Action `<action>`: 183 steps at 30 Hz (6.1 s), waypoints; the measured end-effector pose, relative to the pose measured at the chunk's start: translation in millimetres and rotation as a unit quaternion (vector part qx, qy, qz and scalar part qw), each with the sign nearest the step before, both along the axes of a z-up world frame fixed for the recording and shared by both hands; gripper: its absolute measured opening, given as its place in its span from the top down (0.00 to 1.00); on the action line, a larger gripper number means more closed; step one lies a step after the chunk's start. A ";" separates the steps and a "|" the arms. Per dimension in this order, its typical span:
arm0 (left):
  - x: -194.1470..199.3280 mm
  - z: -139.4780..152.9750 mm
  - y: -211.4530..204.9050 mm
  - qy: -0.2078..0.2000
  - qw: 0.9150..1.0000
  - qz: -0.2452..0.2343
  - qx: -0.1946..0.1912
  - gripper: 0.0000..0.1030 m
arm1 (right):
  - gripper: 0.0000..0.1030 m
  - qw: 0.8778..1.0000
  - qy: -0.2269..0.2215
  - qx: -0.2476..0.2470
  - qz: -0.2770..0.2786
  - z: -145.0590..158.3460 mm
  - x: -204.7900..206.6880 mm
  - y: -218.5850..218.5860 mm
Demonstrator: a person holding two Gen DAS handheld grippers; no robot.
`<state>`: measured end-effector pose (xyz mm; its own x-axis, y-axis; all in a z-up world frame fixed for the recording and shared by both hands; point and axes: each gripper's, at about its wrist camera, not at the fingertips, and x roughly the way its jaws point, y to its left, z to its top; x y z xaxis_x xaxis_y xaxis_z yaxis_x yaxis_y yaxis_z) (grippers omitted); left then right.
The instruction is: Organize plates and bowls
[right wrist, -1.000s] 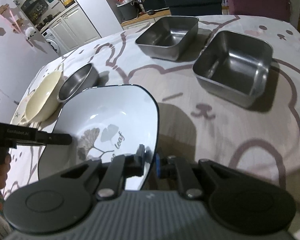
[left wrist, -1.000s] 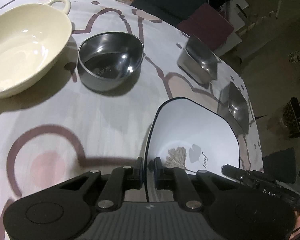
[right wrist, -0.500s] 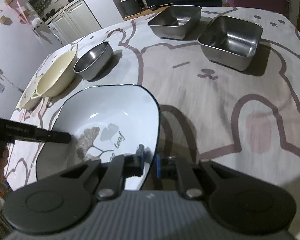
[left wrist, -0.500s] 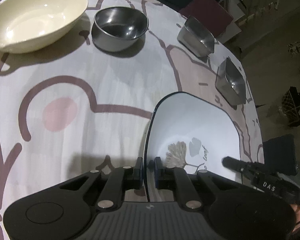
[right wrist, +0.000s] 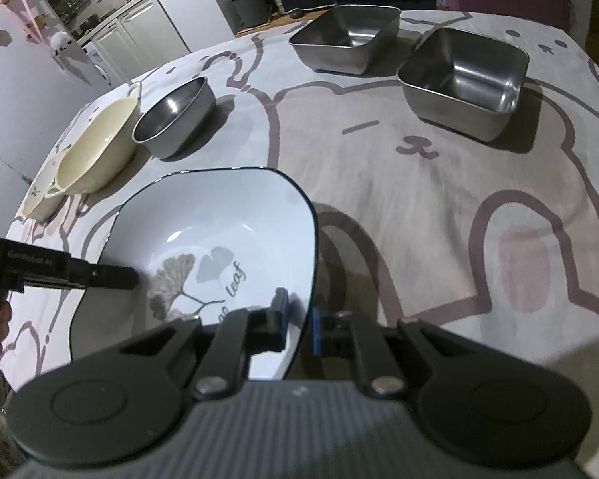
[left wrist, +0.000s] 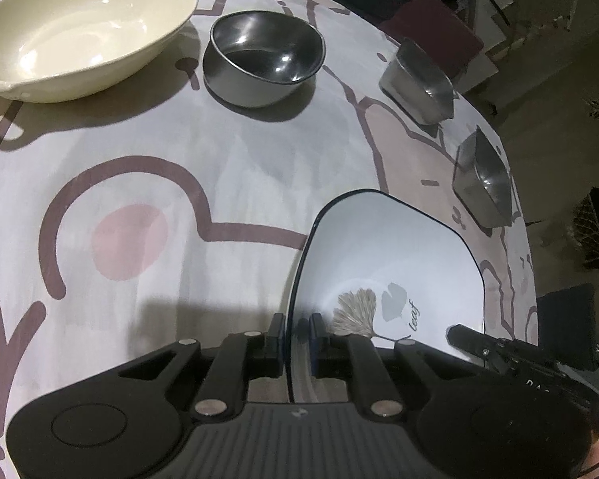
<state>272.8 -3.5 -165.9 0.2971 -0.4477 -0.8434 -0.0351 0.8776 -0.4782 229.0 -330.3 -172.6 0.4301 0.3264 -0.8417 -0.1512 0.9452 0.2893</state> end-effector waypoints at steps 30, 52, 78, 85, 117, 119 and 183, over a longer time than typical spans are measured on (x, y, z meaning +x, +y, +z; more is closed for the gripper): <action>6.8 -6.4 -10.2 0.019 1.000 -0.018 0.011 0.88 | 0.86 1.000 0.010 0.006 -0.017 -7.6 4.7 -7.1; -6.0 6.8 -13.1 0.000 0.998 -0.047 0.035 0.60 | 0.44 0.999 0.022 -0.030 -0.018 -5.5 -8.9 -2.6; -65.9 85.8 -14.3 -0.154 0.981 -0.070 0.095 0.00 | 0.01 0.991 -0.103 -0.089 0.006 66.1 -77.9 -4.3; -80.4 108.5 3.6 -0.191 0.977 -0.042 0.090 0.00 | 0.01 0.988 -0.134 -0.074 0.022 100.0 -90.7 2.3; -28.6 113.3 181.3 -0.169 0.927 0.322 0.092 0.00 | 0.00 0.974 -0.185 0.032 0.123 156.8 72.1 226.3; -23.4 109.5 182.1 -0.167 0.927 0.322 0.091 0.00 | 0.01 0.979 -0.164 0.049 0.108 142.9 85.7 233.2; 9.6 21.2 228.3 -0.039 0.933 0.355 -0.049 0.72 | 0.88 0.980 -0.061 -0.061 0.180 44.0 231.2 302.7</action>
